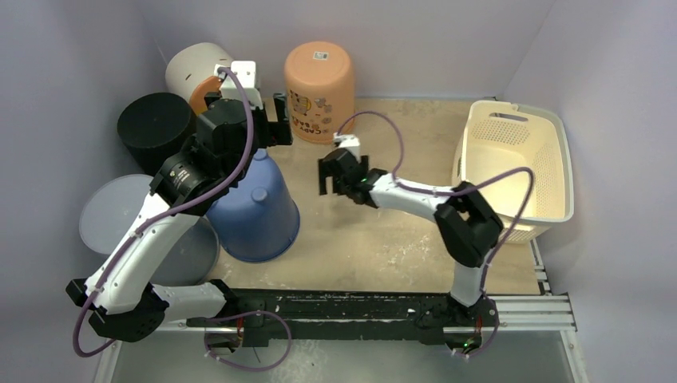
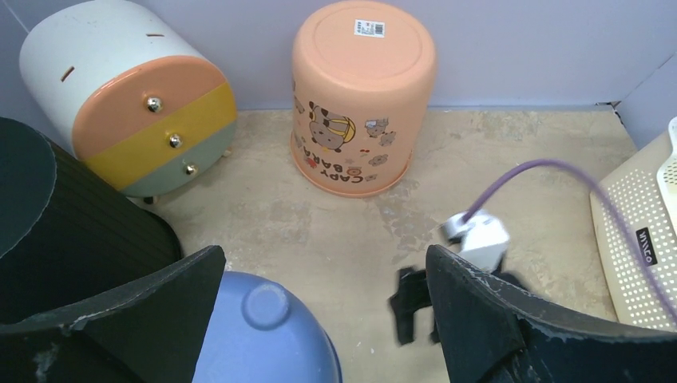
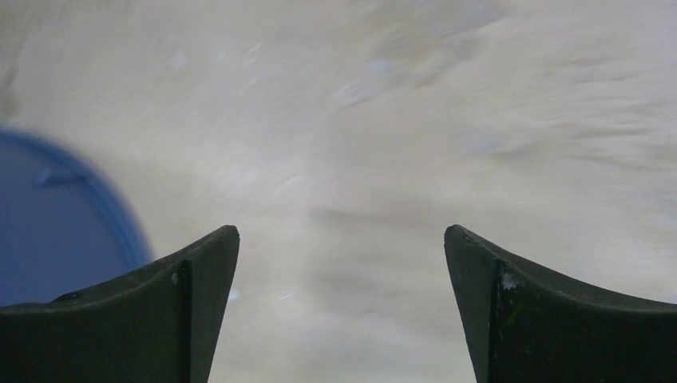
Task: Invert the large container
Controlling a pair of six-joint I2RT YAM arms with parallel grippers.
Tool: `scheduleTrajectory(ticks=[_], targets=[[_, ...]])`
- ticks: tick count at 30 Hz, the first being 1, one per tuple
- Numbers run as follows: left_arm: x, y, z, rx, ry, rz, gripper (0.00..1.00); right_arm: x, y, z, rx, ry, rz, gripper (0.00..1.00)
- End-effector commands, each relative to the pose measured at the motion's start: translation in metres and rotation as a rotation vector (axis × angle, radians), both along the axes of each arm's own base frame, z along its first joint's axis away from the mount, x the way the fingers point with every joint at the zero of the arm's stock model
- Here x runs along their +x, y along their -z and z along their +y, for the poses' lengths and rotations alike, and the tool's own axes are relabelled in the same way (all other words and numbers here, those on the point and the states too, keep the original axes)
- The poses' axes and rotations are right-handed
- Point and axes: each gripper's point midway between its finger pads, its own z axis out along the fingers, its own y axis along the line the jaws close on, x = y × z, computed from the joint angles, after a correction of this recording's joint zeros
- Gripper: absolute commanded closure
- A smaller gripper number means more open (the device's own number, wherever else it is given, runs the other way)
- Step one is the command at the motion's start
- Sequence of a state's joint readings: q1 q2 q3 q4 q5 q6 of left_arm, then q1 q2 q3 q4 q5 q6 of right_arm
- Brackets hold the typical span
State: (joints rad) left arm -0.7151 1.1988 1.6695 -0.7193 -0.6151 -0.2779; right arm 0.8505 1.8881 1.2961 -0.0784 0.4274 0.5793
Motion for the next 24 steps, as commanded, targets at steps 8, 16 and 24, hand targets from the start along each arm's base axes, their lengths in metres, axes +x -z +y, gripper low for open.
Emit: scheduleTrajectory(ticks=[8, 16, 24], targets=[[0.005, -0.002, -0.020, -0.066, 0.060, -0.026, 0.07, 0.051, -0.144, -0.236, -0.214, 0.547, -0.238, 0.00], [0.003, 0.008, -0.019, -0.066, 0.065, -0.013, 0.07, 0.043, -0.178, -0.336, -0.275, 0.714, -0.293, 0.07], [-0.002, 0.014, -0.014, -0.083, 0.056, -0.010, 0.07, 0.054, -0.129, -0.367, -0.301, 0.703, -0.177, 0.13]])
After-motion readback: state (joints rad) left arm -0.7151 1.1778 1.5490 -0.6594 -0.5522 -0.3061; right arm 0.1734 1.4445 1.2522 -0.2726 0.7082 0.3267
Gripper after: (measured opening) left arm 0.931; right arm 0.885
